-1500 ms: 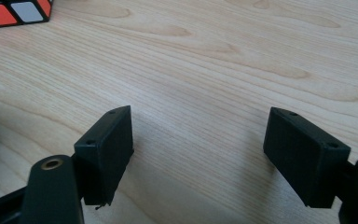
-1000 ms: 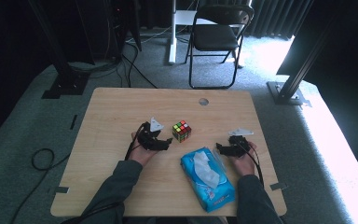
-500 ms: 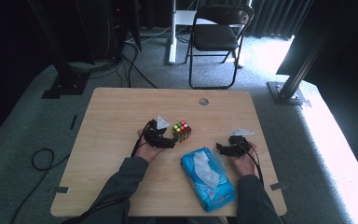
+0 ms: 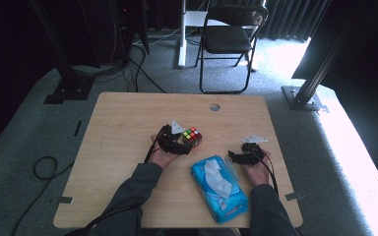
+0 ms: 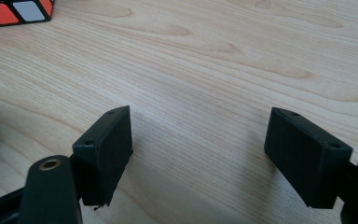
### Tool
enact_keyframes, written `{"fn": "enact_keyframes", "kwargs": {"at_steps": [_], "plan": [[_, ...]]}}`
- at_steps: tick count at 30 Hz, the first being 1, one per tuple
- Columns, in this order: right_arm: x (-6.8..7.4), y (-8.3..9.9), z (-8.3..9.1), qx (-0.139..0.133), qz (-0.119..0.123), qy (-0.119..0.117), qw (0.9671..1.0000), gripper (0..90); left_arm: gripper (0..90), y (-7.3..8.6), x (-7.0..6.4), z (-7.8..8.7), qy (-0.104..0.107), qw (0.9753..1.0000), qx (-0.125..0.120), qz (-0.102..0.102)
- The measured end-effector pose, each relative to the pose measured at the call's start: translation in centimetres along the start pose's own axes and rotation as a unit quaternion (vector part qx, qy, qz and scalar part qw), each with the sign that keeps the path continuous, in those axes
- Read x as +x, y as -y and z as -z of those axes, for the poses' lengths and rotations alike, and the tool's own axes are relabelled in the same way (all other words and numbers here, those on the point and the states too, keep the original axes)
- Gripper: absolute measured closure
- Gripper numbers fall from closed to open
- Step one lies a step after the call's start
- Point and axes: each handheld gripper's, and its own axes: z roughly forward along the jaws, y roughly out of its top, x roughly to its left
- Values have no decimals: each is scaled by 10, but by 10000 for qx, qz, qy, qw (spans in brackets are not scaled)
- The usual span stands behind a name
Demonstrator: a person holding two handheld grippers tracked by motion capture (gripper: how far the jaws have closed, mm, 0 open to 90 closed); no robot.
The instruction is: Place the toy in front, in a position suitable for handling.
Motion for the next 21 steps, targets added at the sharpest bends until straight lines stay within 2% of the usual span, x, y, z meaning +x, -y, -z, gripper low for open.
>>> {"fn": "enact_keyframes", "kwargs": {"at_steps": [4,6,11,13,14,17,21], "plan": [[0,0,0,1,0,-1,10000,229,183,-2,-1,-8,-1,10000,69,-46],[0,0,0,1,-1,0,10000,229,183,-3,-1,-11,28,10000,11,52],[0,0,0,1,-2,0,10000,229,183,-5,-1,-18,-21,10000,83,16],[0,0,0,0,-4,0,10000,229,183,-7,-1,-21,1,10000,65,68],[0,0,0,0,-4,0,10000,229,183,-7,-1,-22,-5,9999,113,14],[0,0,0,-1,-3,0,10000,229,186,-8,-2,-27,1,9998,180,24],[0,0,0,0,2,-8,10000,228,212,-7,-1,-34,42,9996,224,148]]}}
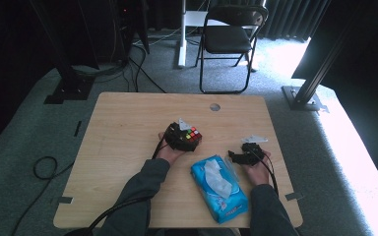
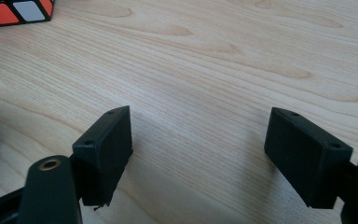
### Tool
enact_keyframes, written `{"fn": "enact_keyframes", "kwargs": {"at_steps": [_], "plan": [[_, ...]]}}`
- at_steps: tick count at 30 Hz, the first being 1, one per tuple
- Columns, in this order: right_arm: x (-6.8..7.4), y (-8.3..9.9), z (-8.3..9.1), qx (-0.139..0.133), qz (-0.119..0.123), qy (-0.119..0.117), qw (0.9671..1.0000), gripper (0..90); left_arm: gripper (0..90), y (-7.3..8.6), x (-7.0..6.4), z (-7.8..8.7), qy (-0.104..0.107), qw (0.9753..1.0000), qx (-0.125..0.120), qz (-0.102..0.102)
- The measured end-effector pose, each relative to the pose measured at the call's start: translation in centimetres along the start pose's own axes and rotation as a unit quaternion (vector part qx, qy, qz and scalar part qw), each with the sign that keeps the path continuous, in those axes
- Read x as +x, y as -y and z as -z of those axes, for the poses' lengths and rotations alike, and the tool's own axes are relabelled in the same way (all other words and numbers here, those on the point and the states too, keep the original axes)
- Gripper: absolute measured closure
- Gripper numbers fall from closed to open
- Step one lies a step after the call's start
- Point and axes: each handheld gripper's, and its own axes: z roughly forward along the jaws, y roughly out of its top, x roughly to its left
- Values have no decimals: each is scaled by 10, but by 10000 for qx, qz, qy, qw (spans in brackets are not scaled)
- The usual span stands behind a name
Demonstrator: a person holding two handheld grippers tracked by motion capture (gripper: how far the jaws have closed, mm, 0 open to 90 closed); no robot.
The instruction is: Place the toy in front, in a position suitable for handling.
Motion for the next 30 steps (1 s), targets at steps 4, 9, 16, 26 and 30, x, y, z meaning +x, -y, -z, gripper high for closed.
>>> {"fn": "enact_keyframes", "kwargs": {"at_steps": [4,9,16,26,30], "plan": [[0,0,0,0,4,-4,10000,227,277,2,1,-2,22,10000,48,22],[0,0,0,1,4,-3,10000,227,339,2,2,-1,24,10000,81,46],[0,0,0,0,3,-3,10000,227,342,3,1,-1,23,10000,73,4],[0,0,0,1,4,-3,10000,227,343,3,-3,3,88,9999,83,-69],[0,0,0,1,4,-4,10000,227,343,2,-4,10,121,9999,-11,-91]]}}
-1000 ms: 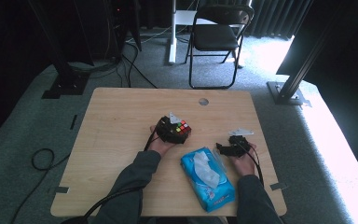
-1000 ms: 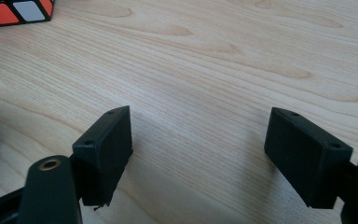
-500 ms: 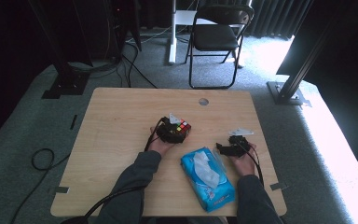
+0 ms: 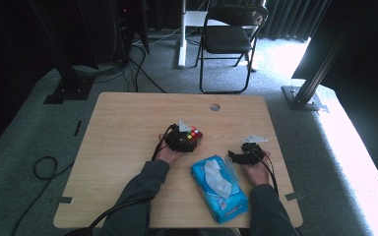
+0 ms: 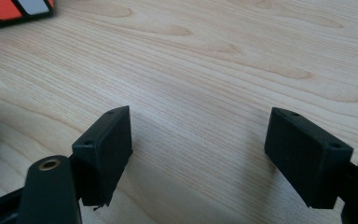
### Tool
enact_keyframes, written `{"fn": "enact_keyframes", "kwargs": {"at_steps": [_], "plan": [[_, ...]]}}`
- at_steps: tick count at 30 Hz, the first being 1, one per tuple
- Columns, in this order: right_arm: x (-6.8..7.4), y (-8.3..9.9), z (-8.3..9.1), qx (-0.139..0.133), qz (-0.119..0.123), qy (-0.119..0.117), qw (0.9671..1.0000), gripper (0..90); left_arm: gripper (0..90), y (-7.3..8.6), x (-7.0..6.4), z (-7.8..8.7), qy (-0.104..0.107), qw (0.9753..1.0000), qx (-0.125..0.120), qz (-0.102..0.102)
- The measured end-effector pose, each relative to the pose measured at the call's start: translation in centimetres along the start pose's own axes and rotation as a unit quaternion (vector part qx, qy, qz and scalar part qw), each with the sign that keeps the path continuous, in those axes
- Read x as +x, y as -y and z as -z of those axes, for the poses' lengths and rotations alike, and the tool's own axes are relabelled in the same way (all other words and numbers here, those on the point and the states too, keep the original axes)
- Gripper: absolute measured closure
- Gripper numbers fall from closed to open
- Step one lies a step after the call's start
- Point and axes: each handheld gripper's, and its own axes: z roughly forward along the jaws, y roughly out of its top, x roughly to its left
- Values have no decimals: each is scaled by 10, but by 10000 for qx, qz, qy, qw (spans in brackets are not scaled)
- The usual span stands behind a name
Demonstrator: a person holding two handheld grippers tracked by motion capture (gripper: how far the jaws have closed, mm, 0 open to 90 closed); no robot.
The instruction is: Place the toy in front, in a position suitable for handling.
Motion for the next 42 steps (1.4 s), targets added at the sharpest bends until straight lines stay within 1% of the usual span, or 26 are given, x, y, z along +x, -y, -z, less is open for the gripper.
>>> {"fn": "enact_keyframes", "kwargs": {"at_steps": [5,8,12,17,20,26,31,39,42], "plan": [[0,0,0,0,0,-1,10000,227,343,-2,-4,10,23,9999,-72,-136],[0,0,0,0,1,0,10000,227,343,-1,-6,16,53,9998,-122,-176],[0,0,0,0,4,2,10000,227,343,2,-6,23,73,9997,-121,-208],[0,0,0,0,2,2,10000,227,343,8,-4,31,13,9996,-145,-255],[0,0,0,0,4,2,10000,227,343,12,-3,35,-23,9995,-120,-276],[0,0,0,-2,4,2,10000,227,343,22,-2,44,-56,9996,-122,-257],[0,0,0,-1,3,1,10000,227,343,33,-1,51,-50,9996,-82,-264],[0,0,0,-3,4,0,10000,227,343,47,2,60,-64,9997,-55,-208],[0,0,0,-3,3,0,10000,227,343,52,3,62,-71,9998,-45,-157]]}}
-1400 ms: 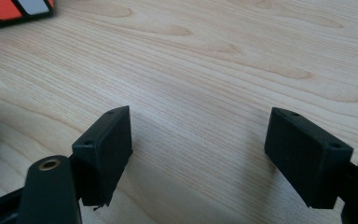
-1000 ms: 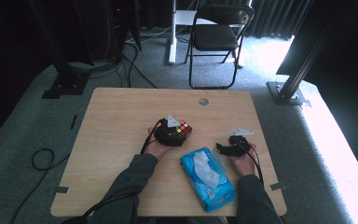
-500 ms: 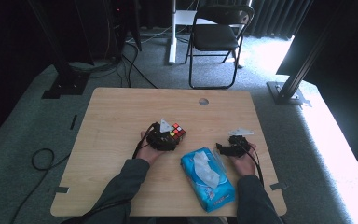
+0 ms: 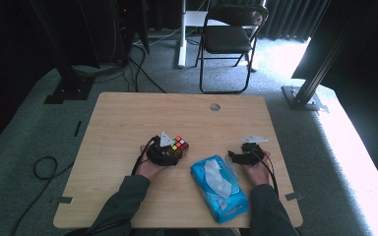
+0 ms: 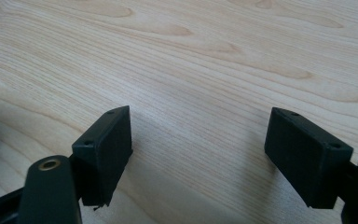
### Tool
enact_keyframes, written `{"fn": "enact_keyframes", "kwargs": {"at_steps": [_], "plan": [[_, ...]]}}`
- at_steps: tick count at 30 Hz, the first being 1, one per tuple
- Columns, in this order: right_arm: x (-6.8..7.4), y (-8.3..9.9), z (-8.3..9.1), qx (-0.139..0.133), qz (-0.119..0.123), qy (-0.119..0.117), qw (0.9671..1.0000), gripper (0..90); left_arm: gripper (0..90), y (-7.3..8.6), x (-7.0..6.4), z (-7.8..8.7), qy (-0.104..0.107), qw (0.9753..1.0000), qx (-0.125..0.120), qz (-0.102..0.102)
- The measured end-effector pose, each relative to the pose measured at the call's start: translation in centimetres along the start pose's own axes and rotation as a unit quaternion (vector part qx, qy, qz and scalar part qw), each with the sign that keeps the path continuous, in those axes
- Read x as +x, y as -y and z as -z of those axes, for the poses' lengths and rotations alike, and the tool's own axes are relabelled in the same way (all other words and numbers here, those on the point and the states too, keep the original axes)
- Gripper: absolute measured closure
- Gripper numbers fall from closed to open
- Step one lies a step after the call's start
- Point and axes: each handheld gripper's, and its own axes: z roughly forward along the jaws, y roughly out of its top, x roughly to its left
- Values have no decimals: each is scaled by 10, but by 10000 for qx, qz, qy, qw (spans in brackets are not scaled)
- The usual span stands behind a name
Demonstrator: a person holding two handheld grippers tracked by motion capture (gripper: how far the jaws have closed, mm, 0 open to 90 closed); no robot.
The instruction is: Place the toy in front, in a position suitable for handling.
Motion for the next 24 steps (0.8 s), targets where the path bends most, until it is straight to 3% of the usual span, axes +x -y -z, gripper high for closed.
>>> {"fn": "enact_keyframes", "kwargs": {"at_steps": [10,24], "plan": [[0,0,0,0,0,0,10000,227,343,10,-1,-4,1,10000,74,13],[0,0,0,0,1,1,10000,227,340,12,5,-5,26,9999,73,77]]}}
